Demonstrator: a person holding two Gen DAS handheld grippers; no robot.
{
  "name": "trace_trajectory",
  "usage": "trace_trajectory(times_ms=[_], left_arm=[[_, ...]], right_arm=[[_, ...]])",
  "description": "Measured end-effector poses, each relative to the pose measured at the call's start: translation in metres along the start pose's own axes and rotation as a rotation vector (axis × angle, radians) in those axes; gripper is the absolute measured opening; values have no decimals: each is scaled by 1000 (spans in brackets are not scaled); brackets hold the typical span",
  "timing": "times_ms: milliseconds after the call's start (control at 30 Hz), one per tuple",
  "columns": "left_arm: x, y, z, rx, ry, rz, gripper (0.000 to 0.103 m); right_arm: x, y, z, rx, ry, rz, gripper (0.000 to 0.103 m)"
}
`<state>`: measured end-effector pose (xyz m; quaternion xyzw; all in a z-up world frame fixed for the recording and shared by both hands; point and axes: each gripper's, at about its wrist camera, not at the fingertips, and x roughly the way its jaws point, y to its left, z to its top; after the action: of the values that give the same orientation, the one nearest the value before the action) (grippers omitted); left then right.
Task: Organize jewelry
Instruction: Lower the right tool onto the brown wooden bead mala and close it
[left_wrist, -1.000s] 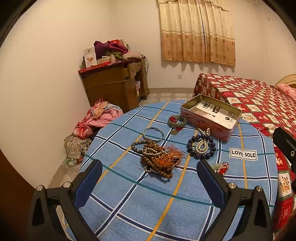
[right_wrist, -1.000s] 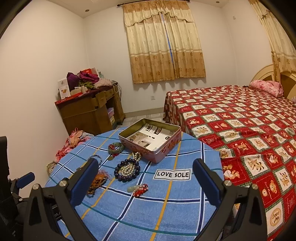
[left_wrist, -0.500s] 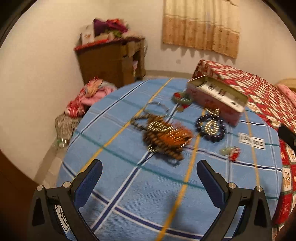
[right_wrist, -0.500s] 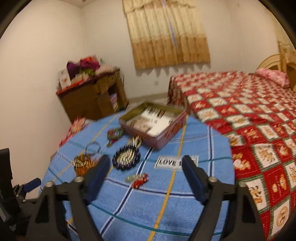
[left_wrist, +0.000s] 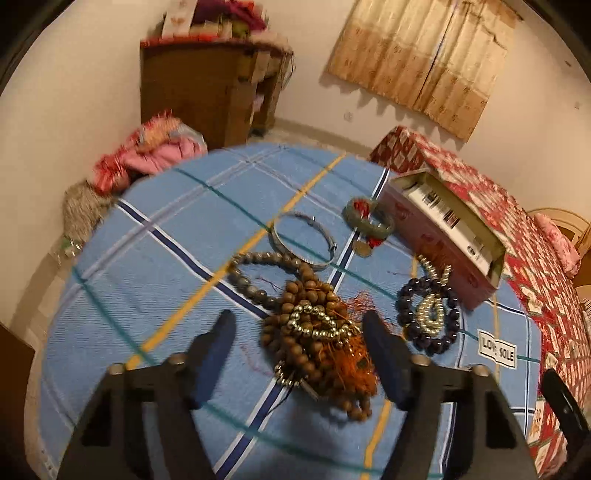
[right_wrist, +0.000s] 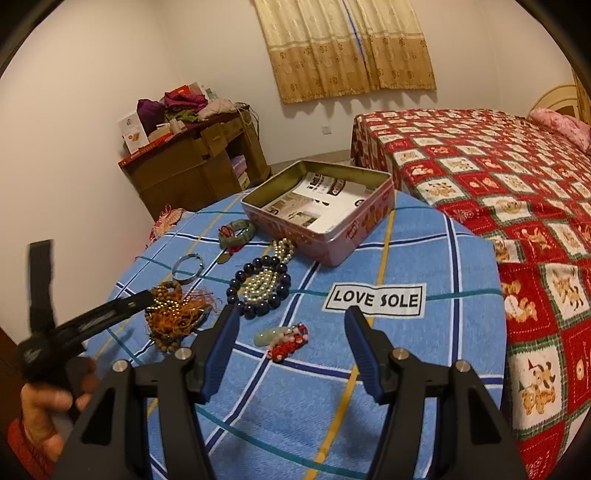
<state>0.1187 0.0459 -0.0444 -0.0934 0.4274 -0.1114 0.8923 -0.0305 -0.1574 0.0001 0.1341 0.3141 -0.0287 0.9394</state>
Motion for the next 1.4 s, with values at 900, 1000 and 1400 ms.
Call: trace_trajectory(times_ms=[900,1000,1400], left_arm=[[-75,84,-9,-36,-146,76,59],[-75,83,-10,-38,-151,75,59],[-78,84,-15,-65,-158,54,59]], right_arm=[[123,139,-14,-358,360,361,19],[118,132,-9,-334,364,381,6],[87,118,17,-242,283,490,47]])
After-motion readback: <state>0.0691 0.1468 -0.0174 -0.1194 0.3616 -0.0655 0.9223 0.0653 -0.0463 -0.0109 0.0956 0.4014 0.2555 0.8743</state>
